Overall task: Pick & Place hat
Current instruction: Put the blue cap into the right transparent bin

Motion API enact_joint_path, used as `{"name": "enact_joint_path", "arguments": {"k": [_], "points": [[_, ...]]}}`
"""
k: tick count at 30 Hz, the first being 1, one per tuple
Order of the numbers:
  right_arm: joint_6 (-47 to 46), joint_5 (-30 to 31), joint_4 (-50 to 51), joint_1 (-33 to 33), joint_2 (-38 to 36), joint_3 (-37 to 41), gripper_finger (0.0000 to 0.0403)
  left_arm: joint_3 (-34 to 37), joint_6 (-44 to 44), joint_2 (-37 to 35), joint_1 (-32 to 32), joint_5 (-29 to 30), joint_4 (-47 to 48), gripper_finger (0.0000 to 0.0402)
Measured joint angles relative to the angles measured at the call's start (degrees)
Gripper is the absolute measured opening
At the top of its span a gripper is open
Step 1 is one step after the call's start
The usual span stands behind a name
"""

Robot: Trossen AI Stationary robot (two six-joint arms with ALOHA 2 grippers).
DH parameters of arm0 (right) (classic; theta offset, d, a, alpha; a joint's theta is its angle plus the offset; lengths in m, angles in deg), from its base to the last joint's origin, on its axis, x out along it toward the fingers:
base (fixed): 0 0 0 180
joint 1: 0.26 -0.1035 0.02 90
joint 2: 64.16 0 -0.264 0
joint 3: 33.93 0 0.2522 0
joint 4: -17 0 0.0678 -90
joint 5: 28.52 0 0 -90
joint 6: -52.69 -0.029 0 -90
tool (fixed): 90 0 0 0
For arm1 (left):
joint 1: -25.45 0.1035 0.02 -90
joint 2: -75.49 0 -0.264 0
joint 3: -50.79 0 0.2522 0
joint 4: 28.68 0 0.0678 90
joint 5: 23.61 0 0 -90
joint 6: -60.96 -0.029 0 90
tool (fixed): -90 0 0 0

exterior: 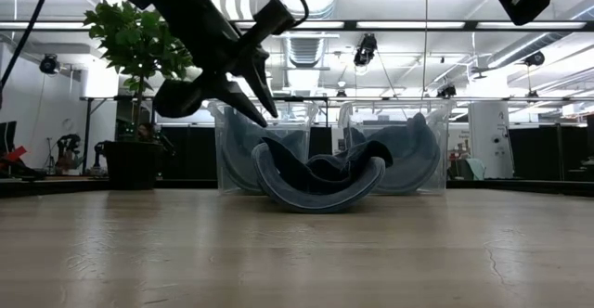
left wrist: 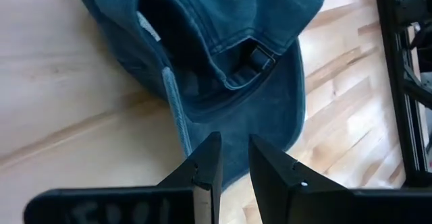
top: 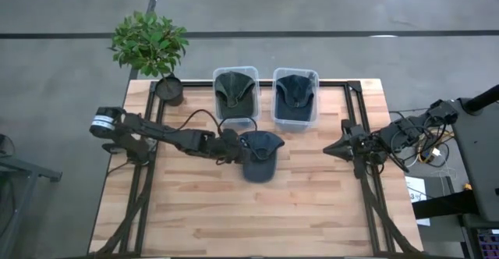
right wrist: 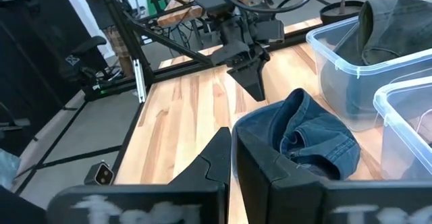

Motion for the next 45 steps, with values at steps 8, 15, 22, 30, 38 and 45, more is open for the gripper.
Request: {"name": "enact_joint_path", "arguments": {"k": [8,15,22,30,38,45], "points": [[0.0,0.0,0.1,0.0,0.0,0.0,0.0018,-0.1,1.2,0.2,0.2,-0.8,0.2,0.0066],[0.0,0.0,0.1,0.0,0.0,0.0,0.0018,-0.1,1.0,0.2,0.2,-0.5,0.2,0.0066],[0.0,0.0,0.1,0.0,0.0,0.0,0.0018,-0.1,-0.9,0.2,0.2,-0.5,1.4,0.0067],[-0.1,0.0,0.1,0.0,0.0,0.0,0.0018,0.0,-3.6,0.3,0.2,-0.5,2.0,0.0086],[-0.1,0.1,0.0,0.0,0.0,0.0,0.0018,0.0,-2.5,0.3,0.4,3.3,5.0,0.0145],[-0.1,0.1,-1.4,0.0,0.0,0.0,0.0018,0.0,-2.0,1.3,1.1,3.1,4.7,0.0197]]}}
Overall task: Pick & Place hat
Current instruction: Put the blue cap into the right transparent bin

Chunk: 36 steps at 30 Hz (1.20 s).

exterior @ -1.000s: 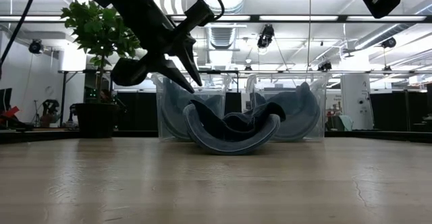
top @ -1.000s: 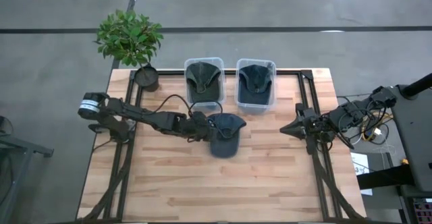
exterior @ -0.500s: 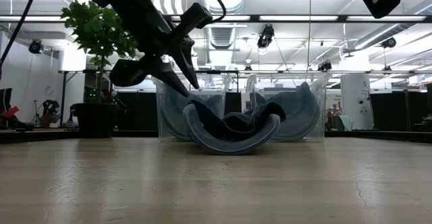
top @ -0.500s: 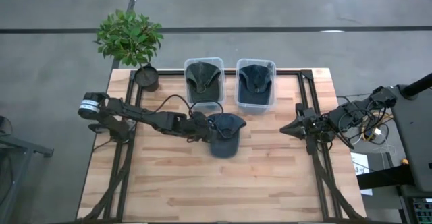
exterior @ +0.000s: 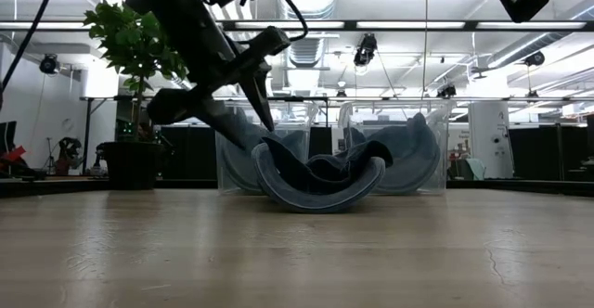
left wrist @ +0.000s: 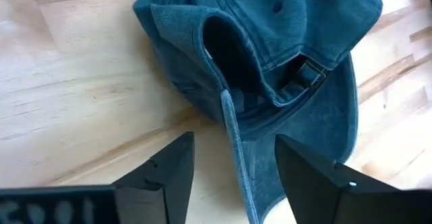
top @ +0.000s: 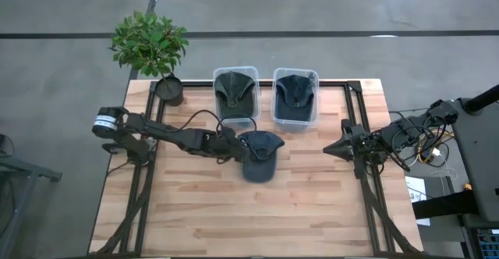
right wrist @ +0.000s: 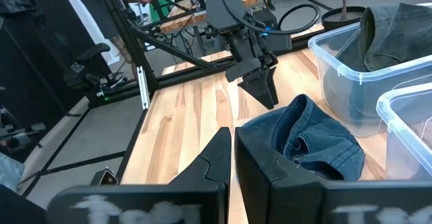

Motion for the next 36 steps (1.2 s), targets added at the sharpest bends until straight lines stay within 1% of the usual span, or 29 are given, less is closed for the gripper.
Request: {"name": "enact_joint_path", "arguments": {"k": [6,10,13,19,25,27,29,31,33,34,36], "points": [[0.0,0.0,0.1,0.0,0.0,0.0,0.0018,0.0,0.6,1.4,0.2,-0.6,-0.4,0.0202],[0.0,0.0,0.1,0.0,0.0,0.0,0.0018,-0.7,0.7,2.8,0.3,-1.2,-3.9,0.0202],[-0.2,0.0,0.1,0.0,0.0,0.0,0.0018,-1.6,0.1,4.8,0.6,-1.3,-4.3,0.0202],[-0.8,0.1,0.2,0.0,0.0,0.0,0.0018,-2.4,0.3,8.5,1.6,-5.4,-4.2,0.0202],[-0.9,0.0,0.2,0.0,0.0,0.0,0.0018,-3.0,1.8,10.4,1.7,-7.0,-3.9,0.0196],[-0.9,0.0,0.2,0.0,0.1,0.0,0.0018,-3.0,1.8,10.4,1.7,-7.6,-3.1,0.0179],[-0.9,0.1,0.4,0.0,0.1,0.0,0.0018,-3.0,1.8,10.4,1.7,-8.1,-2.0,0.0146],[-0.9,0.1,0.6,0.0,0.1,0.0,0.0018,-3.0,1.8,10.4,1.7,-8.1,0.2,0.0099],[-1.0,0.3,0.7,0.0,0.1,0.0,0.0018,-2.9,1.8,10.1,1.6,-8.2,0.8,0.0041],[-0.9,0.4,0.7,0.0,0.1,0.0,0.0018,-3.0,1.7,9.9,1.5,-8.0,0.5,0.0023],[-0.9,0.4,0.7,0.0,0.0,0.0,0.0018,-3.1,1.5,9.5,1.4,-7.9,0.3,0.0014]]}}
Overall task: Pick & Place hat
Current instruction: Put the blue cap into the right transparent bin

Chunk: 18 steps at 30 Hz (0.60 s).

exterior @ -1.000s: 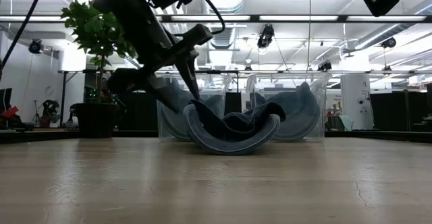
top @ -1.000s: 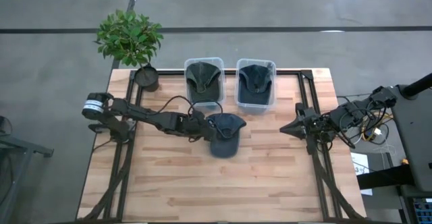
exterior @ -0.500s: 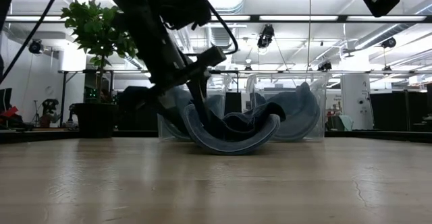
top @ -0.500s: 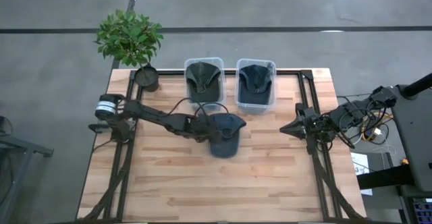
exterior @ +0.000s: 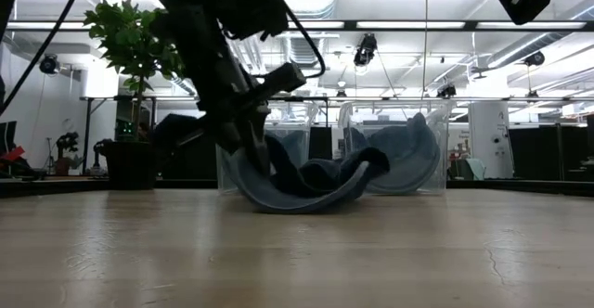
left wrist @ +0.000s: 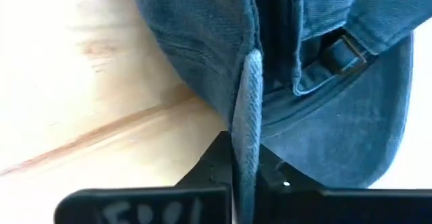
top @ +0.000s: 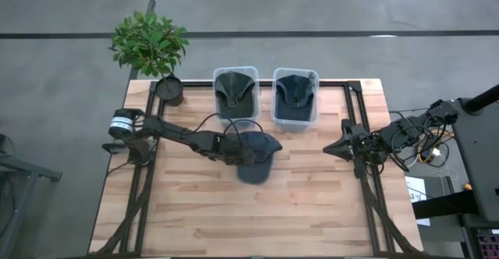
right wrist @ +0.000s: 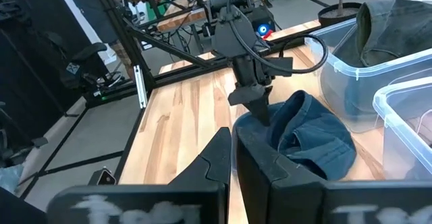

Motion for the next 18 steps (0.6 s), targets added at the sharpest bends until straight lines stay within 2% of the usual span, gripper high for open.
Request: {"name": "enact_joint_path", "arguments": {"k": [4,10,13,18], "points": [[0.1,0.0,0.0,0.0,0.0,0.0,0.0018,0.0,-0.2,-1.7,-0.8,-0.8,1.1,0.0007],[0.0,0.0,0.1,0.0,0.0,0.1,0.0018,0.1,-2.2,-11.0,-4.2,-0.5,3.3,0.0005],[-0.1,0.0,0.1,0.0,0.0,0.1,0.0018,0.1,-5.4,-16.5,-6.3,3.8,2.3,0.0005],[-0.3,0.0,-0.2,0.0,0.1,0.1,0.0018,0.2,-10.6,-23.8,-8.5,15.5,-5.4,0.0005]]}}
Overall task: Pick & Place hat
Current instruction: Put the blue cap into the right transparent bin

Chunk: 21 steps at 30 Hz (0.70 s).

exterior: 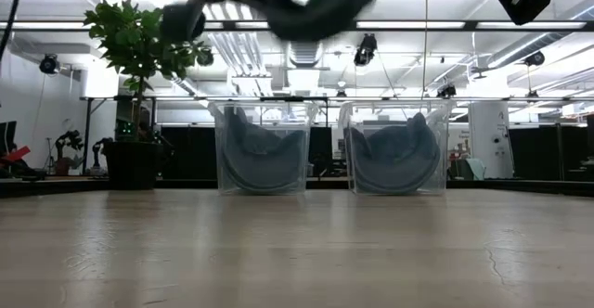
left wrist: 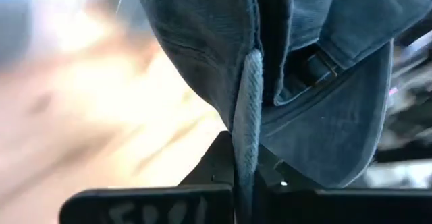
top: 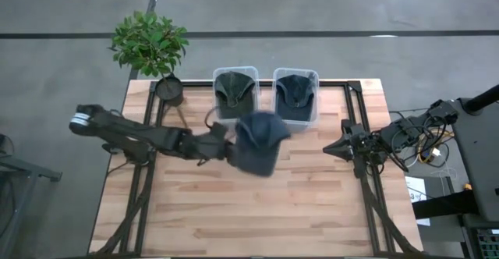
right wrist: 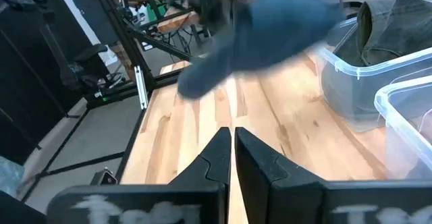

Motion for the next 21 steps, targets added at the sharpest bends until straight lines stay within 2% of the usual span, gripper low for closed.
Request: {"name": "enact_joint_path", "arguments": {"k": [3,7,9,14,18,21], "points": [[-1.5,0.1,-1.5,0.0,0.0,0.0,0.0018,0.0,-6.2,-1.6,0.1,5.1,-9.1,0.0005],[-1.9,0.1,-4.6,0.0,0.0,0.0,0.0018,0.0,-18.4,-0.4,1.6,4.1,-24.8,0.0005],[-1.9,0.1,-5.2,0.0,0.1,0.0,0.0018,0.0,-23.1,0.9,2.9,-0.6,-31.8,0.0005],[-1.5,0.1,-5.2,0.0,0.1,0.0,0.0018,0.0,-27.2,5.4,7.0,-19.4,-48.3,0.0005],[0.3,-0.1,-5.2,0.0,0.1,0.0,0.0018,0.0,-25.1,10.3,10.0,-31.8,-62.5,0.0005],[0.7,-0.1,-5.2,0.0,0.1,0.0,0.0018,0.0,-19.5,14.3,11.6,-38.2,-71.9,0.0005]]}}
